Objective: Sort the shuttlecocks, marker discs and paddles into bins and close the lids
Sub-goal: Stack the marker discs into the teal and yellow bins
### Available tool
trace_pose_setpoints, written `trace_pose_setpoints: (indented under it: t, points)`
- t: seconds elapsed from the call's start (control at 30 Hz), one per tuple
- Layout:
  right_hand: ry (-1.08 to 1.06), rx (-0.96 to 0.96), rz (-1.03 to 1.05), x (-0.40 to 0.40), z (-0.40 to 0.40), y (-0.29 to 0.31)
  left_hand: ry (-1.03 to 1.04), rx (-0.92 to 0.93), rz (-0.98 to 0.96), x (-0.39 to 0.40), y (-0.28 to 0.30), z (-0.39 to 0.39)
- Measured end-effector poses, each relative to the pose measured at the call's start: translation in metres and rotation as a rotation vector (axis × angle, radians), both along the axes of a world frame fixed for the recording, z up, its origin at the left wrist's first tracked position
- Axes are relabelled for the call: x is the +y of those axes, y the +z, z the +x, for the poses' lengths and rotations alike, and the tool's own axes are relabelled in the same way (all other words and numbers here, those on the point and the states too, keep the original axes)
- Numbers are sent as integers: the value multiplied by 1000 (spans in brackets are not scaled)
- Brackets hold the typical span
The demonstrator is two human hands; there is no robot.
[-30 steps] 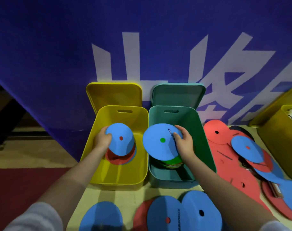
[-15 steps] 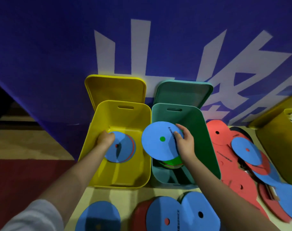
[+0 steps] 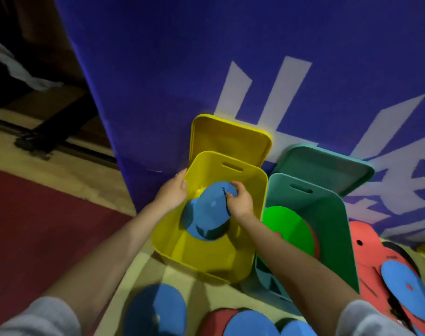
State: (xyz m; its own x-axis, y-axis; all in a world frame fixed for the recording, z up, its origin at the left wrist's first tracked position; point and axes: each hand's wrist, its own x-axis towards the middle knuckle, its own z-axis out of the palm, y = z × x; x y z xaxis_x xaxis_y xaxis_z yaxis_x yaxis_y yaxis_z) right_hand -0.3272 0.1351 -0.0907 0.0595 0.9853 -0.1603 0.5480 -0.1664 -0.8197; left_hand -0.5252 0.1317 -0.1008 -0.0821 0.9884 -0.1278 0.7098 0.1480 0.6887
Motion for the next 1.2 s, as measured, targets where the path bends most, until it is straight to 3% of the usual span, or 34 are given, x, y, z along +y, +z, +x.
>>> trace_pose_setpoints:
  t: [0.47, 0.57, 0.77, 0.9, 1.03, 1.13, 1.2]
  points:
    - [-374, 242, -241, 10, -24, -119, 52, -110, 145, 2, -10, 2]
    - [-351, 55, -287, 9, -22, -129, 38, -43, 158, 3, -8, 5]
    - [-78, -378, -359, 6, -19, -118, 27, -44, 173, 2, -6, 5]
    - [-26, -223, -290, 12, -26, -79, 59, 5, 218, -1, 2, 5]
    - [51, 204, -26, -11, -6, -4, 19, 214, 495, -18, 21, 21]
    - [36, 366, 160, -42, 49, 34, -10, 99, 567, -32, 44, 66]
    - [-83, 408, 210, -61, 94, 47, -57, -13, 551, -38, 63, 110]
